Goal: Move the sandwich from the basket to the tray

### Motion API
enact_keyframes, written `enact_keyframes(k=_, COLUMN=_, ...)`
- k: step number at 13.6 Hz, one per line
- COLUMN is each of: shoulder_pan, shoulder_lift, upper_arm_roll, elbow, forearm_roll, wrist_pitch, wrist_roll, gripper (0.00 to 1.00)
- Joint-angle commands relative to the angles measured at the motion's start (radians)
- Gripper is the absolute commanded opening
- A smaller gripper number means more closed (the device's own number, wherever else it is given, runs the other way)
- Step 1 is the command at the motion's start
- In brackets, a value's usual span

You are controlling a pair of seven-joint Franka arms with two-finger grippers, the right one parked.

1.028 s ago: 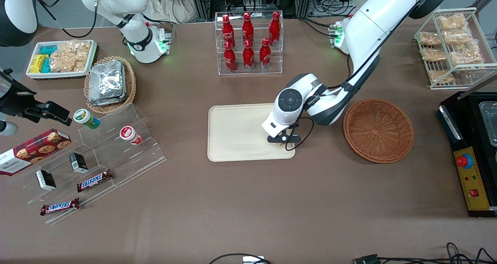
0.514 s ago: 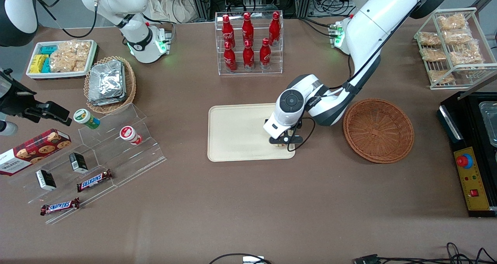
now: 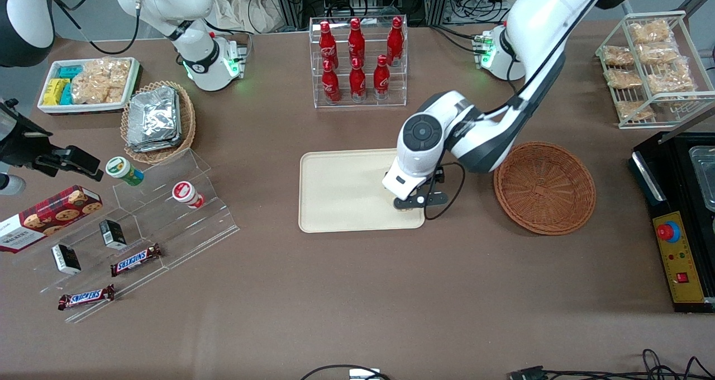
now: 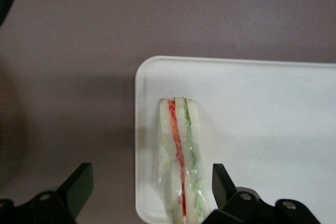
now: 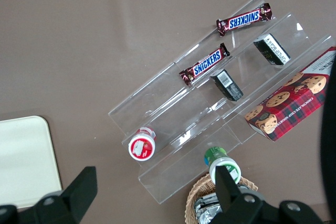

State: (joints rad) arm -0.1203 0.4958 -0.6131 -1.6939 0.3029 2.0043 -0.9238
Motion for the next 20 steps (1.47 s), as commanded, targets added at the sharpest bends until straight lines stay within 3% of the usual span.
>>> enact_keyframes(k=1, shoulder_pan=0.011, shoulder_lift=-0.158, upper_arm_roll=0.012, elbow=0.013, forearm_roll=-0.085, wrist_pitch=-0.114, wrist_roll=0.026, gripper=1.0)
enact_keyframes(k=3, shoulder_pan=0.011, shoulder_lift=-0.274, upper_arm_roll=0.084, elbow=0.01, forearm_roll=-0.106, wrist_pitch=-0.227, wrist_roll=0.135, gripper=1.0)
enact_keyframes(k=5, shoulder_pan=0.002, shoulder_lift=-0.388, upper_arm_roll=0.2, elbow=-0.01, forearm_roll=-0.175, wrist_pitch=-0.306, wrist_roll=0.213, gripper=1.0)
enact_keyframes(k=9, shoulder_pan=0.002, shoulder_lift=-0.587, upper_arm_roll=0.405, elbow=-0.139, forearm_roll=-0.261, wrist_pitch=-0.308, wrist_roll=0.368, gripper=1.0)
enact_keyframes(k=12, shoulder_pan=0.001, shoulder_lift=-0.66, upper_arm_roll=0.554, elbow=-0.204, forearm_roll=-0.275, wrist_pitch=-0.308, wrist_roll=0.531, gripper=1.0)
enact_keyframes(k=14, shoulder_pan=0.002, shoulder_lift=-0.672, upper_arm_roll=0.636, elbow=-0.204, forearm_roll=-0.278, wrist_pitch=-0.315, wrist_roll=0.549, gripper=1.0)
enact_keyframes(k=20, shoulder_pan=0.001, shoulder_lift=-0.652, upper_arm_roll=0.664, elbow=-0.144, forearm_roll=-0.278, wrist_pitch=-0.357, wrist_roll=0.634, gripper=1.0)
